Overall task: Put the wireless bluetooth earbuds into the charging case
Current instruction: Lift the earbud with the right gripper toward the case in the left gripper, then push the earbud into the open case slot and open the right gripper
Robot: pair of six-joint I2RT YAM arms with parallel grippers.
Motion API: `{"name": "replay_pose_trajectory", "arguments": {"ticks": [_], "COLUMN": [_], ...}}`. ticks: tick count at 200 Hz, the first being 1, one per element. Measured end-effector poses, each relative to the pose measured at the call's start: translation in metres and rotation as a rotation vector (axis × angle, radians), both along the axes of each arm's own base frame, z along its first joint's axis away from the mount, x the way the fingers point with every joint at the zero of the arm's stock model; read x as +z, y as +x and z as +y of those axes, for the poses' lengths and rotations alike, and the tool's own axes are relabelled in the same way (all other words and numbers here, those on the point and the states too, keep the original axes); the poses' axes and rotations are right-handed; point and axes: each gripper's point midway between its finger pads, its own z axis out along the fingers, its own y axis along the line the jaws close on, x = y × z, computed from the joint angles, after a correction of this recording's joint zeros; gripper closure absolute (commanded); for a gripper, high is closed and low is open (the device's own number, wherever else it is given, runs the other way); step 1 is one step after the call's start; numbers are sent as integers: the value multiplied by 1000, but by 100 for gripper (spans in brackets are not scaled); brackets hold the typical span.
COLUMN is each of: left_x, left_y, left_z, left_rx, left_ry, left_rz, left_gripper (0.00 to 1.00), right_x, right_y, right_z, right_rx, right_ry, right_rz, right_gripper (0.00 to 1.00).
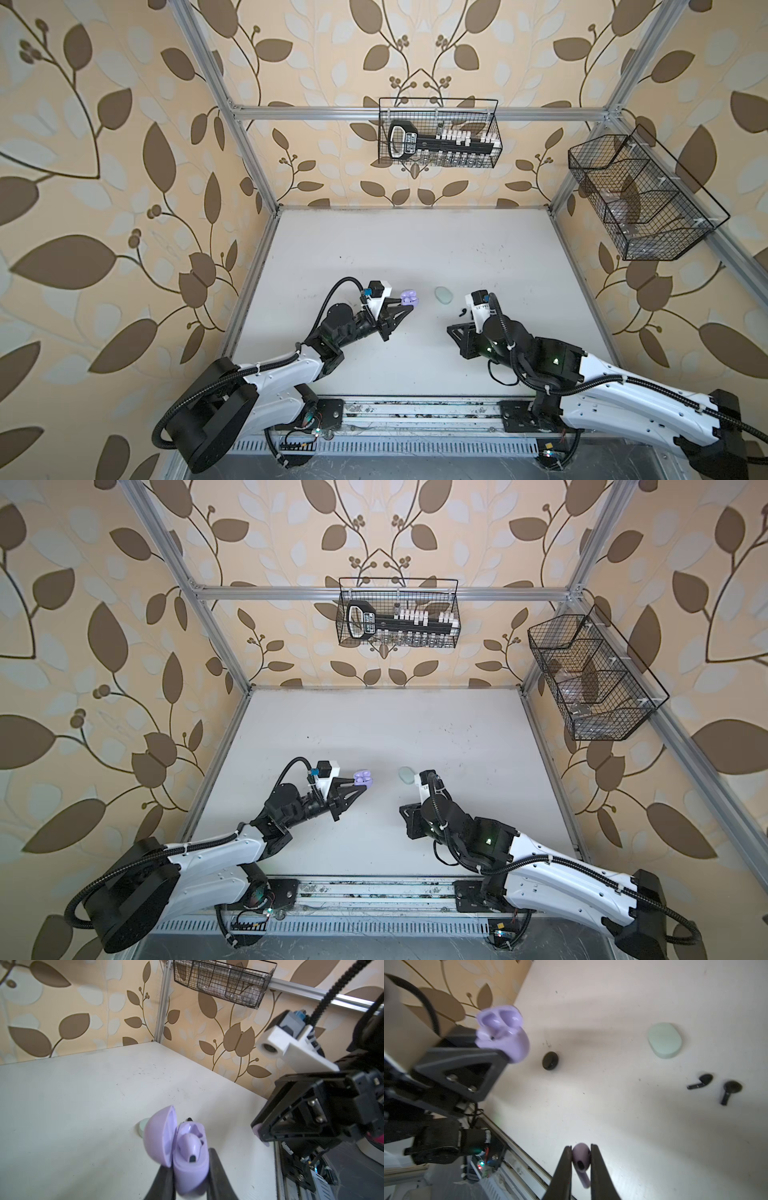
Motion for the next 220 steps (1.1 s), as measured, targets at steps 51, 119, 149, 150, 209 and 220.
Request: {"name": "replay_pose_trajectory", "arguments": {"ticks": [51,119,149,150,209,220], "left_x": [4,16,17,17,26,27], "left_y": [-16,-31,-36,-36,-43,-43], "left_z": [-8,-12,-14,-14,-14,-13], "left_rx": [-104,-191,-211,-212,-235,-234], "left_ry": [-51,-83,-85,-86,-101,-104], "left_rz": [-91,-151,-157,-157,-184,-188], "left_gripper": [100,100,100,100,100,100], "right_x": [59,113,119,119,108,104], "right_y": [2,3,3,3,6,7], "right_z": [26,48,56,57,63,62], "right_rx": [14,26,26,26,0,-11], "right_ry": [213,408,445,445,447,443], "right_rz": [-156,-297,-320,-321,-341,-344], "right_gripper": [86,85,86,86,84,85]}}
